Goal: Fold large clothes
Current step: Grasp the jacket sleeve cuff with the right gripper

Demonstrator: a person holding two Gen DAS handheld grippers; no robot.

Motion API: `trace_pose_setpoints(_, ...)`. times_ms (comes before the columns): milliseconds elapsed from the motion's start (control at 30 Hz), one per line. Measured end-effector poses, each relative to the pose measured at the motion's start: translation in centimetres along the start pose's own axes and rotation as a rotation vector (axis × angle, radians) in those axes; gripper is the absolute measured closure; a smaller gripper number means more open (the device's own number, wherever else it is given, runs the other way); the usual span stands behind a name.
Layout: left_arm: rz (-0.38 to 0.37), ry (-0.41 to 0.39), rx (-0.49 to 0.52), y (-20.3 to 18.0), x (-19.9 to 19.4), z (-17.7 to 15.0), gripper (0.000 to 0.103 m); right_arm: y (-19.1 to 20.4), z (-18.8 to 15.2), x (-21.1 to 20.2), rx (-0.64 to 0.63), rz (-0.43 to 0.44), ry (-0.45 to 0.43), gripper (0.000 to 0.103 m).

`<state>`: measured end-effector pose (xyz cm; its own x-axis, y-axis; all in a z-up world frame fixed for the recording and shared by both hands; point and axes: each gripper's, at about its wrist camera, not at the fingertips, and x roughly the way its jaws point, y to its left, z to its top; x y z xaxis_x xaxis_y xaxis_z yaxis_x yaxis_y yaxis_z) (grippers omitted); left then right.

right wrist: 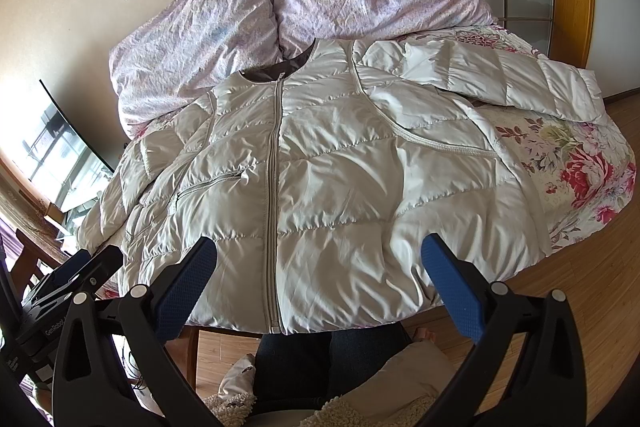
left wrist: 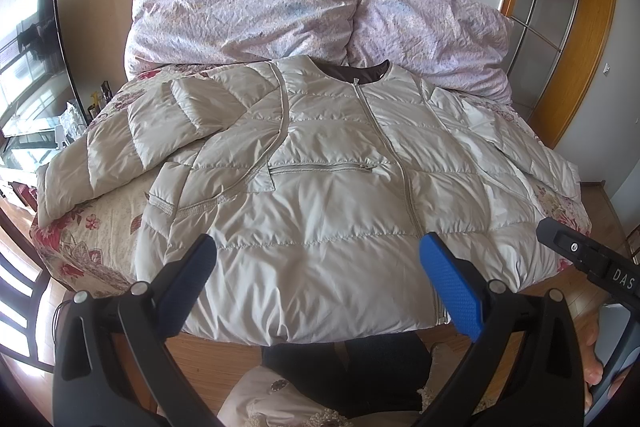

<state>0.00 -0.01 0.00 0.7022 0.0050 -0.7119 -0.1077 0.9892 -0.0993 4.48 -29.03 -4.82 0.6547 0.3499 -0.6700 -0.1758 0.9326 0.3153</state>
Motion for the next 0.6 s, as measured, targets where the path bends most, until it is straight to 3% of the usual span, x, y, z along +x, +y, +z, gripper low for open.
trace_pose_setpoints(267, 0.003, 0.009, -0.001, 0.1, 1.0, -0.5, 0.002, -0.4, 0.6, 1.0, 0.005, -0.017, 0.010, 0.001)
trace_pose_setpoints(600, 0.018, 0.047, -0.010, 0.8, 4.6, 1.5, 0.002, -3.0, 2.7, 3.5, 0.086, -0.088, -0.003, 0.001)
